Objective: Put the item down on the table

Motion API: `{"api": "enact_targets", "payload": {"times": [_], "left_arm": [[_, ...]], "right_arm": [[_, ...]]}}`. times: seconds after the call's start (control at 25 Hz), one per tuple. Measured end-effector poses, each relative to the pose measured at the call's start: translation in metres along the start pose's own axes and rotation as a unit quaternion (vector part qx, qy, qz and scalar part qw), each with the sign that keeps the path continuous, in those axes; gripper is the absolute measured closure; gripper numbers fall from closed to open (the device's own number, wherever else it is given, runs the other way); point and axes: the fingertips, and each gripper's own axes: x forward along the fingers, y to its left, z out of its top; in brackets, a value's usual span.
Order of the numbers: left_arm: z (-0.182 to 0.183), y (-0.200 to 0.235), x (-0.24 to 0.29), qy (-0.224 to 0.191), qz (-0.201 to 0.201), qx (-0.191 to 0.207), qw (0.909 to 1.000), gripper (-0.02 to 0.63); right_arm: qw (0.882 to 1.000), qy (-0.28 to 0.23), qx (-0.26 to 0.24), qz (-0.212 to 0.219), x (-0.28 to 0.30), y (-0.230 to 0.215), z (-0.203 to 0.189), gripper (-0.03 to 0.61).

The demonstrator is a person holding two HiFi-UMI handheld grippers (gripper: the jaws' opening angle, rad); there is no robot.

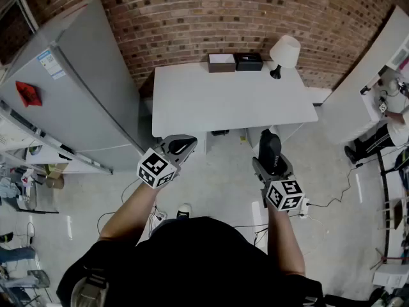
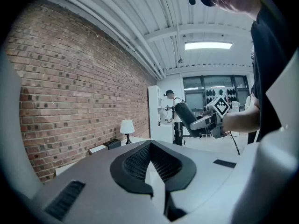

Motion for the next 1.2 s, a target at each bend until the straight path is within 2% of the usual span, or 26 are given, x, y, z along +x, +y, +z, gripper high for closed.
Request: {"api": "enact_targets", "payload": {"times": [0.32, 0.48, 0.6, 0.96, 1.2], "left_arm": [[0.002, 0.0, -0.035, -0.006, 0.014, -0.004, 0.9999, 0.6], [0.003, -0.007, -0.042, -0.013, 0.025, -0.014, 0.9995, 0.6], [0.008, -0.015, -0.043, -0.018, 0.029, -0.017, 0.9993, 0.6], [0.021, -0.019, -0.041, -0.026, 0.018, -0.025, 0.9992, 0.6], [0.015, -0.008, -0.028, -0.024, 0.003, -0.031, 0.9992, 0.6]], "right_arm": [[1.0, -0.005, -0.001, 0.015, 0.009, 0.017, 0.007, 0.23], [0.999, -0.01, 0.036, 0.036, 0.007, 0.014, 0.002, 0.227], [0.998, -0.008, 0.048, 0.035, 0.003, 0.006, 0.0, 0.227], [0.999, -0.004, 0.04, 0.028, 0.01, 0.001, 0.004, 0.227], [0.999, 0.002, 0.033, 0.02, 0.023, 0.001, 0.004, 0.227]]}}
